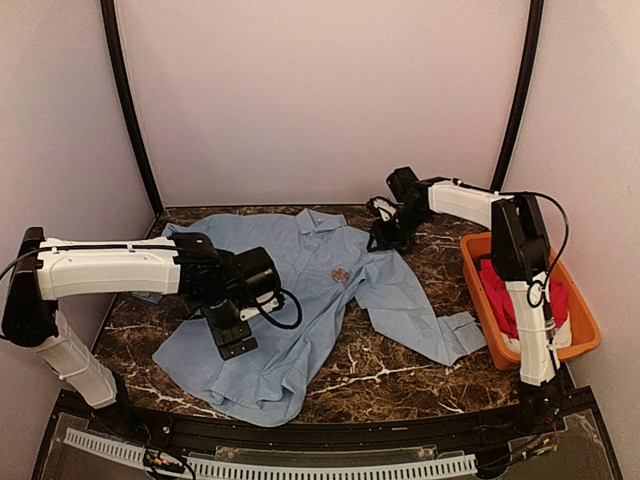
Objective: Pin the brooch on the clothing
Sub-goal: Flatten out the clothing with brooches at the center of the board.
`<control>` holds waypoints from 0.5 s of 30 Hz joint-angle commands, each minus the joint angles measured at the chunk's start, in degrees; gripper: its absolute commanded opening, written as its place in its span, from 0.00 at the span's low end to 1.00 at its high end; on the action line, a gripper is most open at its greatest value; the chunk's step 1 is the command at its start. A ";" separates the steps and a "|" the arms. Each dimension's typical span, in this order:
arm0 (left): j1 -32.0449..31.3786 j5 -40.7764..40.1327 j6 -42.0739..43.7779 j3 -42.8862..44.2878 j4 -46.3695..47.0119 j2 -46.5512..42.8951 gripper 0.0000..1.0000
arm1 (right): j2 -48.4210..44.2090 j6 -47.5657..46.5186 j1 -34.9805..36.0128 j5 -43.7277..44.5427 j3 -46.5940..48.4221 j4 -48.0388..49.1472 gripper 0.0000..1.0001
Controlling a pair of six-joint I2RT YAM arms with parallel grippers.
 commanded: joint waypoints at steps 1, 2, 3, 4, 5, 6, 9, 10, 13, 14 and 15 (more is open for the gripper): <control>3.36 -4.01 -1.24 2.59 -1.40 -5.79 0.99 | -10.58 0.18 0.61 -1.35 -1.05 -0.01 0.38; 4.71 -4.47 -1.46 2.81 1.26 -7.46 0.99 | -12.34 0.23 0.69 -1.20 -1.71 -0.05 0.39; 5.40 -5.36 -1.48 3.21 2.45 -8.12 0.99 | -14.60 0.35 0.71 -1.08 -2.56 -0.19 0.39; 6.89 -5.80 -1.32 4.00 5.04 -8.81 0.99 | -16.46 0.47 0.74 -0.77 -3.60 -0.13 0.40; 7.68 -6.77 -1.15 4.43 6.49 -8.80 0.99 | -18.18 0.57 0.79 -0.44 -4.68 -0.01 0.41; 9.42 -6.94 -0.52 5.91 9.14 -8.21 0.99 | -19.67 0.63 0.80 -0.06 -5.81 0.13 0.42; 14.97 -2.76 0.64 11.09 13.30 -4.12 0.99 | -23.41 0.91 1.01 2.66 -8.65 0.34 0.43; 16.20 -1.38 0.62 14.29 15.24 -1.16 0.99 | -24.35 1.09 1.06 3.38 -9.51 0.68 0.43; 21.93 3.80 -0.18 20.51 19.16 7.68 0.99 | -27.22 1.41 1.95 7.36 -12.36 1.74 0.44; 22.84 5.08 -0.40 23.48 19.79 9.47 0.99 | -28.44 1.36 2.65 9.23 -13.57 2.46 0.46; 24.26 5.48 -0.70 24.90 20.86 13.29 0.99 | -29.67 1.18 3.24 11.17 -15.32 3.30 0.47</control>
